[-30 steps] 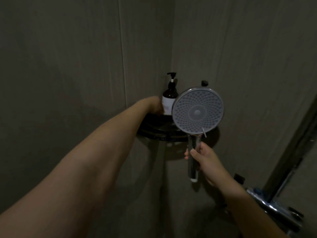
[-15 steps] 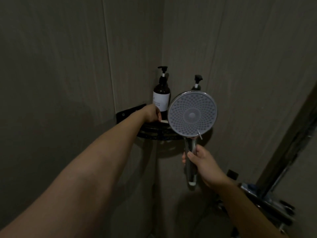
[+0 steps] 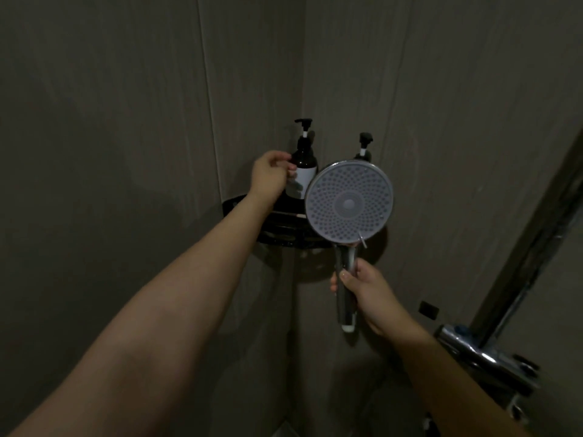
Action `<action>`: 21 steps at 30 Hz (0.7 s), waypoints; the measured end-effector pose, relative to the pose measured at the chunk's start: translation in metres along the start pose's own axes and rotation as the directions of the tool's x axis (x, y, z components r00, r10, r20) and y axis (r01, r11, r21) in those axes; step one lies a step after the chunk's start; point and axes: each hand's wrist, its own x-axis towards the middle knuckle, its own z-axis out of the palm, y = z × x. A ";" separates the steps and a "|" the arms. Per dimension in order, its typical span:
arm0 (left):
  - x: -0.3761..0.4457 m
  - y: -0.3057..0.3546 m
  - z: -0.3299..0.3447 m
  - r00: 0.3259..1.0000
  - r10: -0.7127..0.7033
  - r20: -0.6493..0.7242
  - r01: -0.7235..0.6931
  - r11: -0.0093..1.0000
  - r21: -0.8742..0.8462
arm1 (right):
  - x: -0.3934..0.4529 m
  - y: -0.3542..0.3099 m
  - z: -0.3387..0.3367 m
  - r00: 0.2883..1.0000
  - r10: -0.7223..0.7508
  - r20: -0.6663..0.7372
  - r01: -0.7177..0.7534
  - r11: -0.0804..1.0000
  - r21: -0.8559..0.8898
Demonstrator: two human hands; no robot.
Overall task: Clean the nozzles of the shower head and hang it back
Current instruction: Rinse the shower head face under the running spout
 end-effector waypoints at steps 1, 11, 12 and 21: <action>-0.007 0.004 0.001 1.000 -0.012 0.019 0.013 0.998 -0.068 | -0.001 -0.002 0.001 1.000 -0.001 -0.001 0.001 1.000 -0.004; -0.128 -0.014 0.009 0.857 -0.118 0.501 0.415 0.735 -0.536 | -0.049 -0.008 0.008 0.999 0.033 0.006 -0.033 0.999 0.021; -0.144 -0.024 0.010 0.826 -0.132 0.548 0.456 0.728 -0.512 | -0.058 -0.006 0.007 0.999 0.035 0.009 -0.035 0.998 0.048; -0.266 -0.099 0.025 0.794 -0.319 0.517 0.455 0.876 -0.159 | -0.132 0.046 -0.003 0.990 0.123 0.068 -0.105 0.967 -0.230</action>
